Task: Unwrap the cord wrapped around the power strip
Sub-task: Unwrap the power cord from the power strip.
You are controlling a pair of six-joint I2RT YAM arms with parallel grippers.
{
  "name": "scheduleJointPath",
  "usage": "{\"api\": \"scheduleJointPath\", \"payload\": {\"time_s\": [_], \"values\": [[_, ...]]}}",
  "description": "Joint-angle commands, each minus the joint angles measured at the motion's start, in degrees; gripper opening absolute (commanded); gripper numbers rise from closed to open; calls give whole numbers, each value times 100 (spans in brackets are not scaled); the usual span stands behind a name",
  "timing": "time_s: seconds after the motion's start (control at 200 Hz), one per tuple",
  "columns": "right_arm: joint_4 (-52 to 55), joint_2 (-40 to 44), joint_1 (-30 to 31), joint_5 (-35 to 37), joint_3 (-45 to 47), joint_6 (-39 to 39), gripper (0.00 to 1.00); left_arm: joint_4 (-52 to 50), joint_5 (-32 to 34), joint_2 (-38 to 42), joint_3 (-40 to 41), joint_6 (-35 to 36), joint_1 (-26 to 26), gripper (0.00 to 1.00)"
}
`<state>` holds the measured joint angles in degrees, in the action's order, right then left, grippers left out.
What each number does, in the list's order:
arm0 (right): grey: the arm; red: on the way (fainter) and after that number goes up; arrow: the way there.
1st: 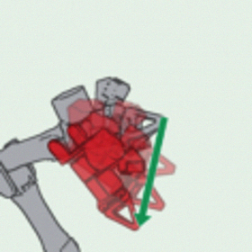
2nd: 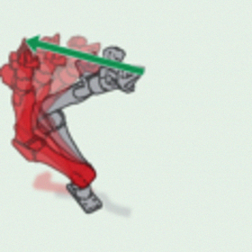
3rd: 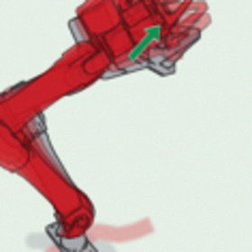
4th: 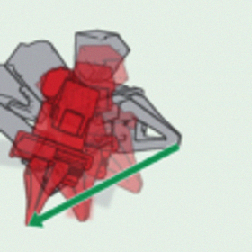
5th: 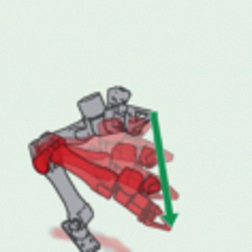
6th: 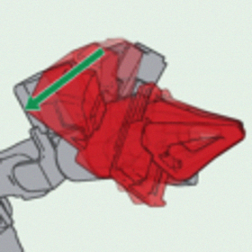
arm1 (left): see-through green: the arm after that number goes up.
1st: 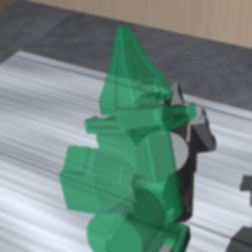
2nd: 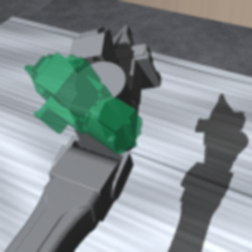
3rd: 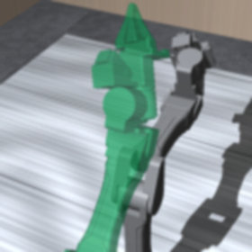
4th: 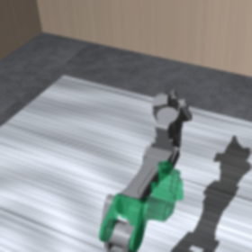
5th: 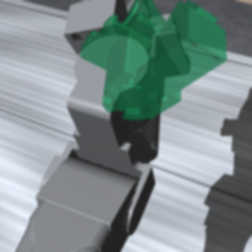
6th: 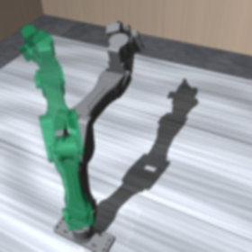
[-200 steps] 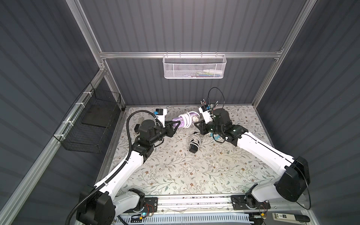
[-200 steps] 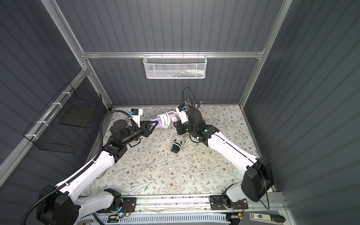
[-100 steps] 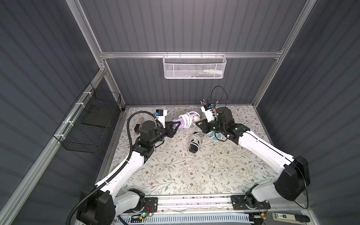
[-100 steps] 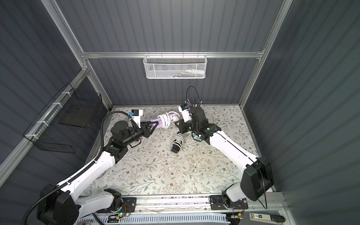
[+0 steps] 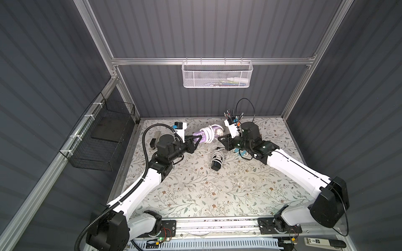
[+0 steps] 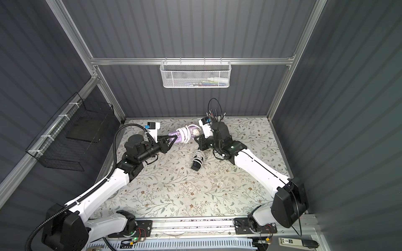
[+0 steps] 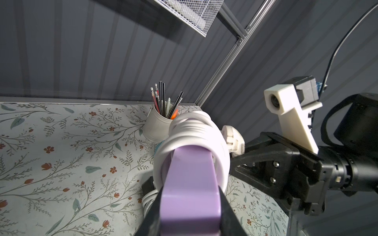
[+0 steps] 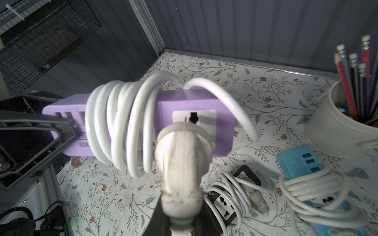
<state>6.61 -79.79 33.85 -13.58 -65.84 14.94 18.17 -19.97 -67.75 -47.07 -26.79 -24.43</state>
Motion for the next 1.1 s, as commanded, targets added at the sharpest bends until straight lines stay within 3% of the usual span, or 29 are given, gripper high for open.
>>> {"api": "scheduleJointPath", "payload": {"time_s": [0.0, 0.14, 0.315, 0.7, 0.885, 1.096], "values": [[-628, 687, -35, -63, 289, 268, 0, -62, 1380, -70, -51, 332, 246, 0], [-1078, 794, -67, -223, 751, 759, 0, 225, 1413, -128, -144, 240, 247, 0], [-2404, 646, -157, -206, 1600, 1678, 0, 550, 1346, -144, -236, 16, 245, 0], [-5854, 514, -107, 1128, 3285, 3072, 0, 987, 1425, 13, -67, -170, 245, 0], [-6529, -99, -194, 1374, 3335, 3926, 0, 1443, 1323, 72, 88, -430, 245, 0], [-7280, -1433, -629, 702, 2830, 4895, 0, 1389, 902, 250, 16, -605, 245, 0]]}}
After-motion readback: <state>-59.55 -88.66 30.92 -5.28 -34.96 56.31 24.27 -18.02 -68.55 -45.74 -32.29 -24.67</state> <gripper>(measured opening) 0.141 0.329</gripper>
